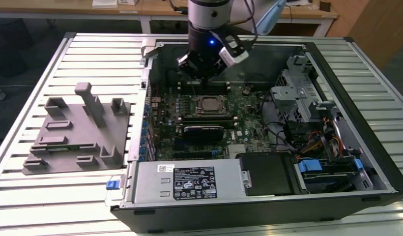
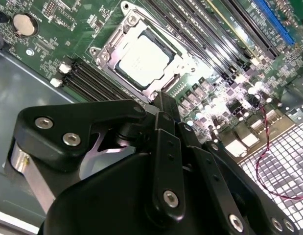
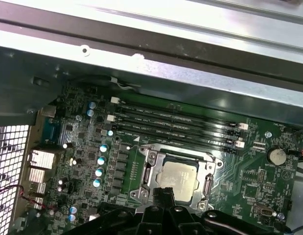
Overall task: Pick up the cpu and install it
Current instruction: 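Install the first cpu locking lever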
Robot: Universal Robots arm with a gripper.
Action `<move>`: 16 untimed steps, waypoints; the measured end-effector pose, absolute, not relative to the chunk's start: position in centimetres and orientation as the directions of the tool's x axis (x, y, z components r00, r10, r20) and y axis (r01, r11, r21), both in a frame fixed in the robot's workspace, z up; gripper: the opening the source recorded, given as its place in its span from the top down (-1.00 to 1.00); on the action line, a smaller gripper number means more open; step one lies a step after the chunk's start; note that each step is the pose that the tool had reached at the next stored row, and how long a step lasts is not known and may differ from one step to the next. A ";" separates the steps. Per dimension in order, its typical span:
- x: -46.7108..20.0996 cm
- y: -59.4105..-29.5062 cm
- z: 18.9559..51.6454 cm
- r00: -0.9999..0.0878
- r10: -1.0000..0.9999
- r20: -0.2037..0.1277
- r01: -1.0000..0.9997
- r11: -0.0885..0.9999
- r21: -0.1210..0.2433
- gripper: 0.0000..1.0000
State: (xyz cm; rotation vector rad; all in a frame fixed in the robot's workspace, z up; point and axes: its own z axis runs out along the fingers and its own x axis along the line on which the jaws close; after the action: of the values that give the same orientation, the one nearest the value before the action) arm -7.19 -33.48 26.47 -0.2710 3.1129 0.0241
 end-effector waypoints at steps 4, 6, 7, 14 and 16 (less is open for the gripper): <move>-7.5 -33.5 26.5 -0.985 -0.173 -0.018 -0.173 0.985 0.014 0.79; -7.7 -33.5 26.5 -0.985 -0.173 -0.018 -0.173 0.985 0.014 0.79; -7.8 -33.5 26.5 -0.985 -0.173 -0.018 -0.173 0.985 0.014 0.79; -8.8 -33.5 26.5 -0.984 -0.178 -0.018 -0.178 0.984 0.014 0.79; -9.3 -33.5 26.5 -0.983 -0.180 -0.018 -0.180 0.983 0.014 0.79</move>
State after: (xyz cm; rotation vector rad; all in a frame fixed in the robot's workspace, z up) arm -9.33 -33.49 26.48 -0.2829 3.1119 0.0244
